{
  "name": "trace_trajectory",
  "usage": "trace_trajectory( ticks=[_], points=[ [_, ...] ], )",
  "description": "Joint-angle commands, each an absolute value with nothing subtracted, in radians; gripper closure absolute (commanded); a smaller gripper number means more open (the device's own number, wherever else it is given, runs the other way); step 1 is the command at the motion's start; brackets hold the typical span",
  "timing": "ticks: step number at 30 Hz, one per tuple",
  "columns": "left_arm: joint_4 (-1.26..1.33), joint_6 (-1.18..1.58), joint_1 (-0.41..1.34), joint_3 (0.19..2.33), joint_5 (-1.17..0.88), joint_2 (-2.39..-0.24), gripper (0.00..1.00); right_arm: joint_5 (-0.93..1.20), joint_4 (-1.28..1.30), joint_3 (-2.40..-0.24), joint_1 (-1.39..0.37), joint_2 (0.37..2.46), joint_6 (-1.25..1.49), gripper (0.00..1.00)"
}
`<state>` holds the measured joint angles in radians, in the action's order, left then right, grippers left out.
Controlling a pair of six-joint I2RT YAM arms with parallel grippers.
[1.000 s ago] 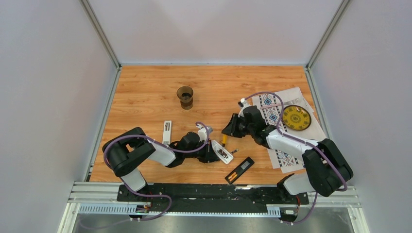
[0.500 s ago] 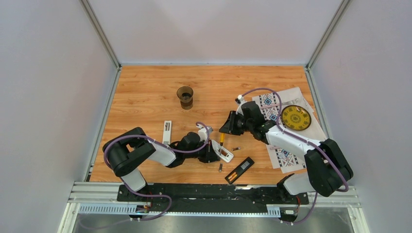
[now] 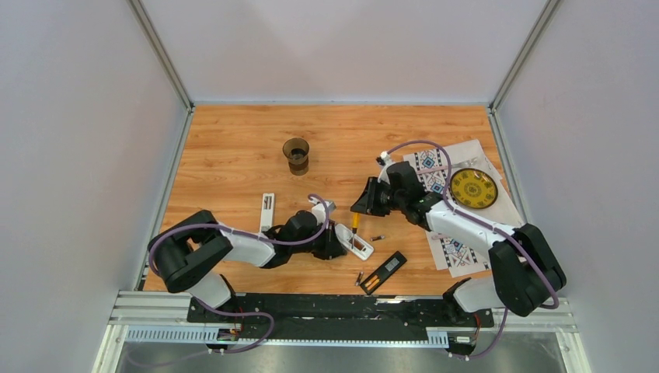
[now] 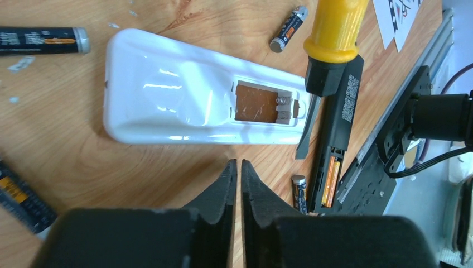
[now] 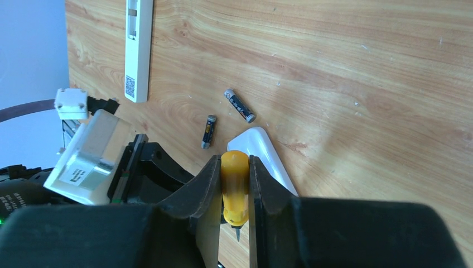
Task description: Unload the batteries from the remote control
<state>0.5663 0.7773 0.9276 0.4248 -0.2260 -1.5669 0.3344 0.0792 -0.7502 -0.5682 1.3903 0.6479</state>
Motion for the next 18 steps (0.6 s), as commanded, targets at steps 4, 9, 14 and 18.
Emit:
trace_trajectory(
  ticks=[4, 9, 14, 18],
  points=[
    [0.453, 0.683, 0.927, 0.411, -0.186, -1.324, 0.52, 0.314, 0.095, -0.796, -0.566, 1.283, 0.624, 1.0],
    [0.342, 0.632, 0.927, 0.41, -0.175, -1.14, 0.31, 0.344, 0.097, -0.767, -0.5, 1.241, 0.638, 1.0],
    [0.359, 0.65, 0.927, 0.365, -0.158, -1.02, 0.16, 0.42, 0.094, -0.732, -0.376, 1.209, 0.643, 1.0],
    [0.397, 0.689, 0.927, 0.304, -0.126, -0.922, 0.06, 0.475, 0.091, -0.695, -0.284, 1.18, 0.644, 1.0]
  ],
)
